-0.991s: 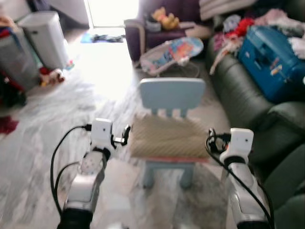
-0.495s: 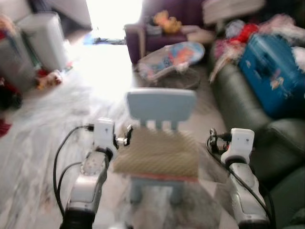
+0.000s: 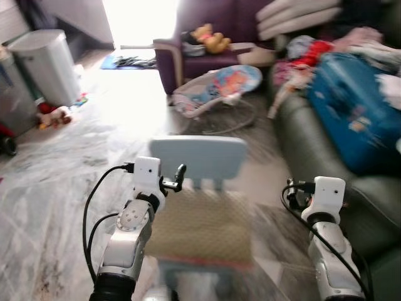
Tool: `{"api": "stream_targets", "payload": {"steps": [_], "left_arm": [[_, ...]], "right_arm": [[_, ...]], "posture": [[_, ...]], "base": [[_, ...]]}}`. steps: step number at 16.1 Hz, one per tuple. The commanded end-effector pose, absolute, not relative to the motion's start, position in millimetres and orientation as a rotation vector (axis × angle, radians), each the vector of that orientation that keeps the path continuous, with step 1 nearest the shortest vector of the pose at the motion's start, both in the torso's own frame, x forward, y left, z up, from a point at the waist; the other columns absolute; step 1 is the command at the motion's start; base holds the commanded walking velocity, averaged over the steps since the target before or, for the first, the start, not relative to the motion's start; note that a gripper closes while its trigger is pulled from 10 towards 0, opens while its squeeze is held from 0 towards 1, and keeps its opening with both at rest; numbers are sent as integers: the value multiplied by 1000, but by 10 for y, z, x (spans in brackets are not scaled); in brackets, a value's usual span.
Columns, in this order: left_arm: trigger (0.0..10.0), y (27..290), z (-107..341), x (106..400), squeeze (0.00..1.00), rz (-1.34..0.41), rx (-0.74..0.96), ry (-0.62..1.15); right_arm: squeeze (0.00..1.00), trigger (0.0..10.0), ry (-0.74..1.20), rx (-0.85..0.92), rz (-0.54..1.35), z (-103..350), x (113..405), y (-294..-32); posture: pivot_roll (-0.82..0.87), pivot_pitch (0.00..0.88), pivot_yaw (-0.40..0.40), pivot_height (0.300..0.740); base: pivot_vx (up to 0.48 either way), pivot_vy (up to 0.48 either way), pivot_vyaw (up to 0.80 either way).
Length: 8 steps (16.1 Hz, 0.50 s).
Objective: Move the pillow to the sofa
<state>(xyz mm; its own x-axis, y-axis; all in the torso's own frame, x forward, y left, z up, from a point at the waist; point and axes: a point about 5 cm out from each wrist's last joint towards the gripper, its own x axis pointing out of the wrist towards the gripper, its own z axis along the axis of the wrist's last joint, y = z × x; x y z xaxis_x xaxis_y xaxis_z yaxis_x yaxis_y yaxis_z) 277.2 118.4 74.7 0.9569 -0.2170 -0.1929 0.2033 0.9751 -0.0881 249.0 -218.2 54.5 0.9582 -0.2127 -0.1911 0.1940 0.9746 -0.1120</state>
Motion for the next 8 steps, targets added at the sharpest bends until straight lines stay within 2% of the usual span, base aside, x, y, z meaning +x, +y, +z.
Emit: {"api": "stream_targets", "payload": {"steps": [1,8], "left_arm": [[10000,1246,759,2783,0,-179,-50,198],[10000,1275,761,2723,0,-183,-54,227]], "right_arm": [[0,10000,192,-94,-180,569,2533,-2136],[0,10000,201,-75,-158,536,2511,-2087]], "posture": [[-29,0,-4,740],[-21,0,10,740]], "base": [[0,0,0],[0,0,0]]}}
